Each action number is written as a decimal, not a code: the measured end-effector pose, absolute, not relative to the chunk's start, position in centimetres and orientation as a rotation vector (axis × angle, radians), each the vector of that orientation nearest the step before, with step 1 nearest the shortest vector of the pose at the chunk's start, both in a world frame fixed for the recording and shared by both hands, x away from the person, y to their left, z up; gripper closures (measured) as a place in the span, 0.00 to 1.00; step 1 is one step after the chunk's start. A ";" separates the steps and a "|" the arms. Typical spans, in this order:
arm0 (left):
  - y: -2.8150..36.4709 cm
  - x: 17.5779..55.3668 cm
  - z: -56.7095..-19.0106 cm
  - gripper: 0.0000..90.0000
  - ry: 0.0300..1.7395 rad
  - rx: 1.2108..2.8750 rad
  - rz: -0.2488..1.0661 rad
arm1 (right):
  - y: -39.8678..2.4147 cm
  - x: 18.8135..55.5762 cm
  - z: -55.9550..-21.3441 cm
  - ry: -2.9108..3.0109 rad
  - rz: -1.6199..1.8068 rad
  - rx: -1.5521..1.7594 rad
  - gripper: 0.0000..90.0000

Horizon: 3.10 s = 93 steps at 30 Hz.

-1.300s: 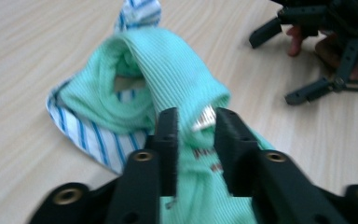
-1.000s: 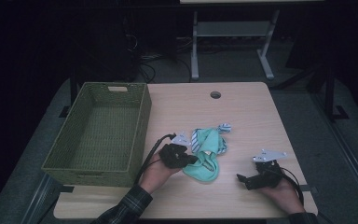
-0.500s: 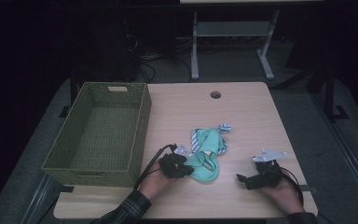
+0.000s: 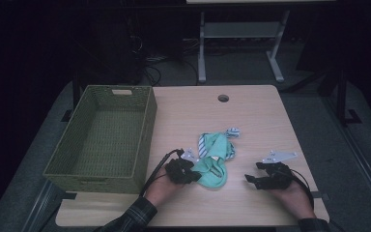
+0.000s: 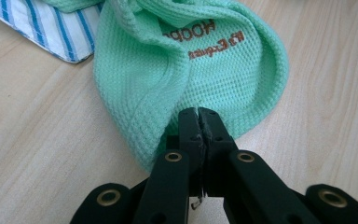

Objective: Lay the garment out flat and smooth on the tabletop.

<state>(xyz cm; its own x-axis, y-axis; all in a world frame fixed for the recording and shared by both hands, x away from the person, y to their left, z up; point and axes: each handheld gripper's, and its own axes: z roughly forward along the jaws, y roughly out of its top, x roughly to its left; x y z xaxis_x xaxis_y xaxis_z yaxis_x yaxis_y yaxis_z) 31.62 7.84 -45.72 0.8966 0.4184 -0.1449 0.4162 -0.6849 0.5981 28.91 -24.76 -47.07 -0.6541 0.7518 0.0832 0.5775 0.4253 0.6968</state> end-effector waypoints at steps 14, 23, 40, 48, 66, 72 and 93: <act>7.5 31.6 -45.5 0.99 0.620 2.428 0.005 | -24.5 32.6 -45.0 2.433 1.129 1.151 0.50; 7.3 31.6 -45.5 0.99 0.626 2.436 0.006 | -24.3 36.0 -44.3 2.420 1.158 1.143 0.51; 7.4 31.7 -45.5 0.99 0.646 2.415 -0.006 | -21.7 41.0 -42.8 2.461 1.170 1.114 0.55; 7.4 31.8 -45.5 0.99 0.644 2.421 -0.010 | -20.6 42.8 -43.5 2.511 1.134 1.118 0.58; 7.4 31.7 -45.5 0.99 0.655 2.414 -0.020 | -20.0 43.3 -42.2 2.551 1.077 1.072 0.92; 7.5 31.8 -45.4 0.99 0.648 2.428 -0.023 | -20.8 44.0 -40.7 2.508 1.047 1.081 0.93; 7.6 31.8 -45.5 0.99 0.642 2.432 -0.033 | -23.9 46.4 -40.3 2.381 0.978 1.205 0.72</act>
